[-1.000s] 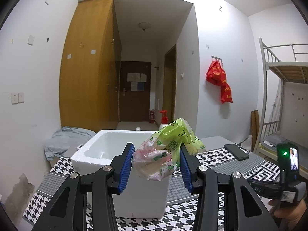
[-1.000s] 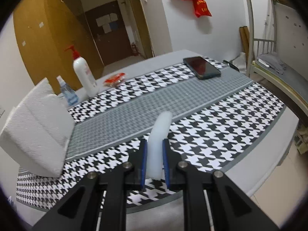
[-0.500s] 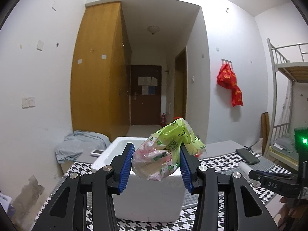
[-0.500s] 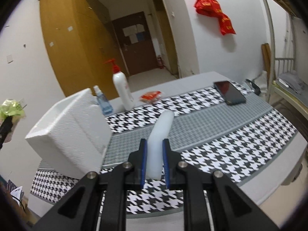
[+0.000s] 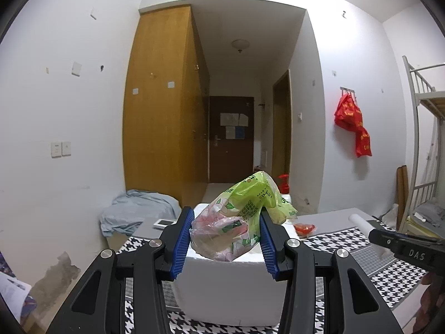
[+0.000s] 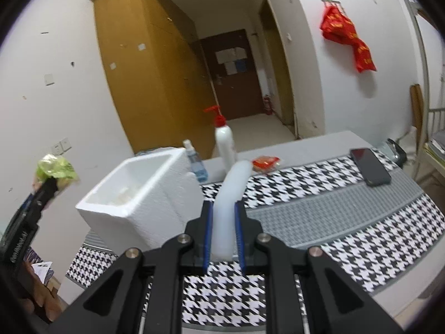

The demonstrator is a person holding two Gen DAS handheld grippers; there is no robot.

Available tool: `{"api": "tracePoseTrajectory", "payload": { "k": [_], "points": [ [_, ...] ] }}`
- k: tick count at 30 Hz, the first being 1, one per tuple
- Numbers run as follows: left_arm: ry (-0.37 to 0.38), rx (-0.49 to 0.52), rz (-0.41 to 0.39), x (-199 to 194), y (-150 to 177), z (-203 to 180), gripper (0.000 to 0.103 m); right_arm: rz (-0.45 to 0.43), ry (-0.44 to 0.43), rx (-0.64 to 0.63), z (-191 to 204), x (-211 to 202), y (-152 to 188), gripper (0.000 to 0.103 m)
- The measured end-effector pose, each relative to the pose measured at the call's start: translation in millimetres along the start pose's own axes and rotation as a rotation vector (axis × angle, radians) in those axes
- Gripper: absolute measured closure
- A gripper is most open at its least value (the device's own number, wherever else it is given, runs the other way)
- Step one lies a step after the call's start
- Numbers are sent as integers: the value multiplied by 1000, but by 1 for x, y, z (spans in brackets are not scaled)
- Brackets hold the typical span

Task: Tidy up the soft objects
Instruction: 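Carry the foam tube and snack bag over the white foam box with both tools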

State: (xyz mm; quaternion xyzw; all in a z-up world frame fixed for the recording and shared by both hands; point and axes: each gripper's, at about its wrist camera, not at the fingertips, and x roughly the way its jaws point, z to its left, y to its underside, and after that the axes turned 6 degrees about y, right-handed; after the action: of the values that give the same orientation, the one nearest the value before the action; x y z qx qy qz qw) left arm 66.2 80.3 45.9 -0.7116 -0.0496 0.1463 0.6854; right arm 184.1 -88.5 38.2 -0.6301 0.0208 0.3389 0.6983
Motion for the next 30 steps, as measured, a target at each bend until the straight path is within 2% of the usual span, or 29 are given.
{"api": "tracePoseTrajectory", "payload": {
  "k": [20,30],
  "points": [
    [-130,-20,-3,-2,-3,20,56,-26,-147,-109,43,5,-18,84],
    [-133,-74,29,1,-1,33,56,-28,-213,-192,66,10,-24,84]
  ]
}}
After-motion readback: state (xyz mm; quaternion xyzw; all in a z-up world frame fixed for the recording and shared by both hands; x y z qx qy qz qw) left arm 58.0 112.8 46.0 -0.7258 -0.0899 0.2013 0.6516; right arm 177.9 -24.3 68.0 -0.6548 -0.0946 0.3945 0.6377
